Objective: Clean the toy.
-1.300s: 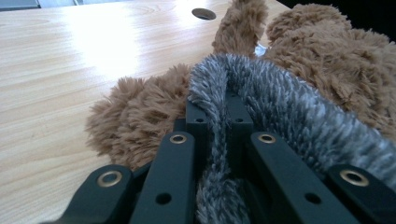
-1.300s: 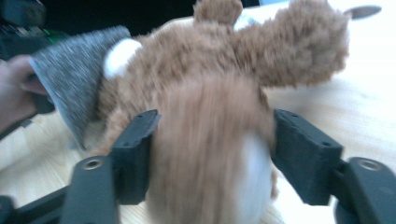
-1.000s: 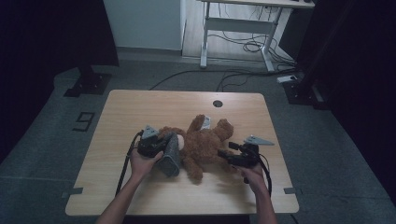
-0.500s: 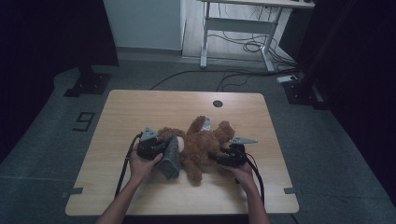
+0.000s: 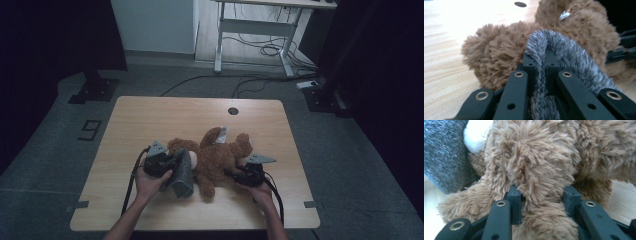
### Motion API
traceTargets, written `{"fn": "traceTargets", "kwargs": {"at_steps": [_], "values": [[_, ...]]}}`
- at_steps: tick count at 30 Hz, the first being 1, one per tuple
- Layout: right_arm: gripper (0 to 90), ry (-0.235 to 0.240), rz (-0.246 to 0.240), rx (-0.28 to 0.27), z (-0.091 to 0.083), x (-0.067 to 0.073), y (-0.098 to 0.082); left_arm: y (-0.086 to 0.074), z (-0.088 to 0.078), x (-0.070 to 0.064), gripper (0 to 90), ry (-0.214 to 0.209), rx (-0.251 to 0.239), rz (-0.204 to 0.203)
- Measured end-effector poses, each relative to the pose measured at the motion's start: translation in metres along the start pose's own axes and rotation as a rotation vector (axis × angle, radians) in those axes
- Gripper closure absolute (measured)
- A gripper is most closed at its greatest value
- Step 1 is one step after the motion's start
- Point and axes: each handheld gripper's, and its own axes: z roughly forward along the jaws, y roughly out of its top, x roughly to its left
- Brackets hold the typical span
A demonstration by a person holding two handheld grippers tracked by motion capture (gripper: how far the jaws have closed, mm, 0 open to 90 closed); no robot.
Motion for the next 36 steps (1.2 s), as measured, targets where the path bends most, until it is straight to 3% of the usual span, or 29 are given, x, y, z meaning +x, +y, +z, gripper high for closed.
{"fn": "traceTargets", "kwargs": {"at_steps": [3, 6, 9, 12, 15, 18, 21, 24, 29, 33, 36], "values": [[60.7, 0.002, 0.003, -0.004, 0.000, -0.001, 0.000, 0.019, -0.001, -0.014, 82.5, -0.022, -0.014, 0.038], [60.6, -0.004, -0.013, -0.006, 0.000, 0.000, -0.001, 0.041, 0.010, -0.036, 82.5, -0.061, -0.023, 0.082], [60.6, -0.004, -0.015, -0.005, -0.001, 0.001, -0.002, 0.058, 0.032, -0.063, 82.4, -0.121, -0.008, 0.105], [60.5, -0.002, -0.015, -0.015, -0.001, 0.001, -0.003, 0.069, 0.061, -0.087, 82.3, -0.140, 0.030, 0.131], [60.2, 0.000, -0.011, -0.011, -0.002, 0.000, -0.004, 0.073, 0.091, -0.101, 82.1, -0.116, 0.071, 0.139], [60.1, -0.003, -0.012, -0.010, -0.003, -0.001, -0.004, 0.064, 0.119, -0.109, 82.1, -0.083, 0.143, 0.168], [60.1, -0.004, 0.001, -0.001, -0.003, -0.003, -0.005, 0.055, 0.122, -0.108, 82.4, -0.067, 0.128, 0.168], [60.1, 0.000, 0.000, 0.000, -0.002, -0.002, -0.005, 0.054, 0.113, -0.103, 82.4, -0.039, 0.116, 0.179], [60.1, -0.002, 0.015, -0.006, -0.002, -0.002, -0.005, 0.053, 0.096, -0.083, 82.4, 0.034, 0.102, 0.152], [60.2, 0.003, 0.034, -0.010, -0.003, -0.004, -0.005, 0.048, 0.079, -0.057, 82.5, 0.087, 0.110, 0.129], [60.2, 0.006, 0.034, -0.010, -0.003, -0.005, -0.005, 0.039, 0.057, -0.029, 82.5, 0.090, 0.076, 0.069]]}}
